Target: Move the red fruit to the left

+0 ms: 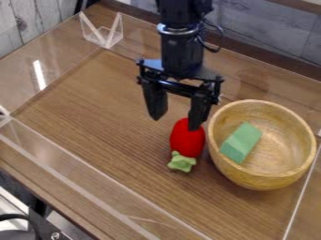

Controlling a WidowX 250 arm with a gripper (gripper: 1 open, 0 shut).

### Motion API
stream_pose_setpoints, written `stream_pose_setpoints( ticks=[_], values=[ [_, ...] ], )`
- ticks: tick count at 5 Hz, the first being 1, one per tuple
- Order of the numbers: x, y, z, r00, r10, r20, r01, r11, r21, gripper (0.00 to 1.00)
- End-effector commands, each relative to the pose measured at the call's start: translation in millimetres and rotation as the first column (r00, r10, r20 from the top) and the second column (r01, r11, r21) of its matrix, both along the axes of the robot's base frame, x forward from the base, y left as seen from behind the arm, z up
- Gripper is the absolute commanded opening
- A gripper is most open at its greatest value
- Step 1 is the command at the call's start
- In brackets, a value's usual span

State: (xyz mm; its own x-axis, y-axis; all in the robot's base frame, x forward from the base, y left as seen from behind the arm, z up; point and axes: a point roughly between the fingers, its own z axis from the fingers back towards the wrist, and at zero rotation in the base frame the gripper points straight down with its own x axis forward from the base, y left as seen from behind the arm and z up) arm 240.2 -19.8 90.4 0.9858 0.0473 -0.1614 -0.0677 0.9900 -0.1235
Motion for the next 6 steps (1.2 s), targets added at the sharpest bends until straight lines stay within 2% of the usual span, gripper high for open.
stream_pose_setpoints(
  ticks=[1, 4, 6],
  values=[
    [4.6, 0.1, 12.9, 0.998, -0.009, 0.063, 0.009, 1.000, 0.002, 1.00],
    [6.4, 7.1, 8.8, 0.998, -0.001, 0.068, 0.001, 1.000, 0.014, 1.00],
    [5.2, 4.9, 8.5, 0.998, -0.003, 0.064, 0.003, 1.000, 0.009, 1.00]
  ],
)
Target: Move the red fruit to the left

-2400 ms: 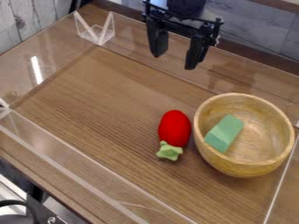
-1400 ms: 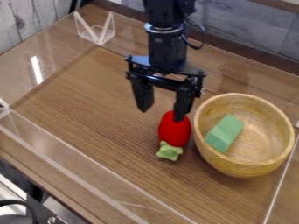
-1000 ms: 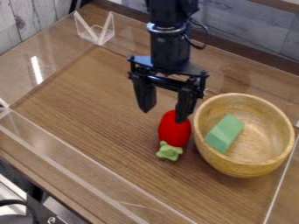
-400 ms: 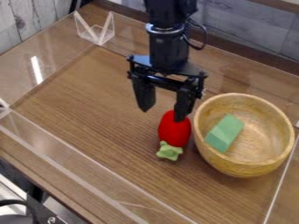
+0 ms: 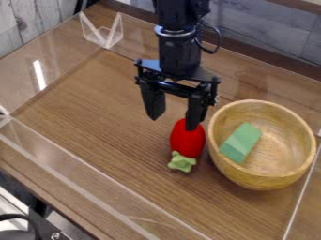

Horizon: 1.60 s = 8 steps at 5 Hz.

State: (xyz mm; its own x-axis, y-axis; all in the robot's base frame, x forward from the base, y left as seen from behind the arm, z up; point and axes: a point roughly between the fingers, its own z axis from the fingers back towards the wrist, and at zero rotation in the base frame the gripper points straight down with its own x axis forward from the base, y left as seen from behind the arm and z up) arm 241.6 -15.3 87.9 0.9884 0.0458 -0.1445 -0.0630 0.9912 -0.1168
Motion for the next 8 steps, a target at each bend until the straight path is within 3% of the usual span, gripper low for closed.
stream_pose_setpoints(
  ticks=[1, 8],
  values=[
    [3.3, -1.5, 11.6, 0.999, -0.005, 0.047, 0.005, 1.000, -0.002, 1.00],
    [6.6, -5.0, 20.1, 0.997, -0.016, 0.074, 0.017, 1.000, -0.003, 1.00]
  ],
)
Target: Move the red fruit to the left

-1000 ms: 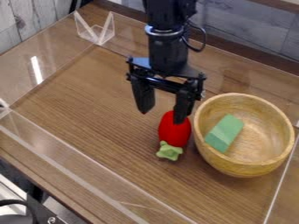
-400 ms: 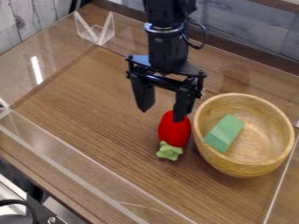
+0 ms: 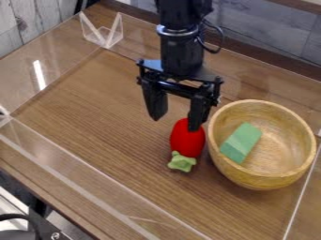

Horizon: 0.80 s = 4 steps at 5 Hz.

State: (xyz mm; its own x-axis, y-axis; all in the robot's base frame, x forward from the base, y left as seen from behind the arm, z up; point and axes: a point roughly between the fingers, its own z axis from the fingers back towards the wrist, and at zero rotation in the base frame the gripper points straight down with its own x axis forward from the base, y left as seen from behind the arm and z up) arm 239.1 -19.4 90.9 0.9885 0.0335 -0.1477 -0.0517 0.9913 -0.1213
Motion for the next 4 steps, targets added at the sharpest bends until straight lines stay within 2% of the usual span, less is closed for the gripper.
stream_pose_setpoints(
  ticks=[1, 3, 4],
  values=[
    [8.2, -2.1, 6.0, 0.998, -0.002, 0.066, 0.001, 1.000, 0.007, 1.00],
    [6.7, -3.7, -13.5, 0.999, 0.004, 0.044, -0.005, 1.000, 0.023, 1.00],
    [7.0, -3.4, -16.6, 0.999, 0.007, 0.042, -0.008, 1.000, 0.026, 0.00]
  ],
)
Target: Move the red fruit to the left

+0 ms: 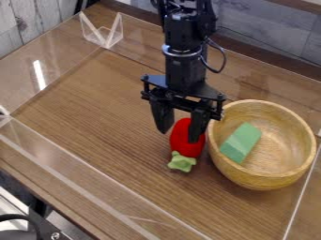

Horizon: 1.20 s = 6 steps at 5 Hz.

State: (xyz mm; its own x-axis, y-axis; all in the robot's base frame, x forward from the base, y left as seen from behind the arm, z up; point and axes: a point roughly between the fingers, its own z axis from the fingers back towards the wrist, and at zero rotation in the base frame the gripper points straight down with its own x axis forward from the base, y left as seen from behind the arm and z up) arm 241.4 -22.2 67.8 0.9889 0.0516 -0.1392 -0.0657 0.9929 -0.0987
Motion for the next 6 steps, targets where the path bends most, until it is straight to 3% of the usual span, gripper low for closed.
stream_pose_setpoints(
  ticks=[1, 3, 4, 5, 6],
  values=[
    [4.8, 1.3, 10.7, 0.999, -0.005, 0.039, 0.005, 1.000, 0.004, 0.00],
    [8.0, 10.2, 39.3, 0.997, 0.015, 0.079, -0.014, 1.000, -0.013, 0.00],
    [13.2, 20.6, 60.2, 0.993, 0.044, 0.114, -0.041, 0.999, -0.027, 0.00],
    [11.7, 17.1, 54.1, 0.993, 0.041, 0.112, -0.038, 0.999, -0.025, 0.00],
    [7.4, 12.5, 42.4, 0.995, 0.029, 0.096, -0.028, 0.999, -0.020, 1.00]
  ],
)
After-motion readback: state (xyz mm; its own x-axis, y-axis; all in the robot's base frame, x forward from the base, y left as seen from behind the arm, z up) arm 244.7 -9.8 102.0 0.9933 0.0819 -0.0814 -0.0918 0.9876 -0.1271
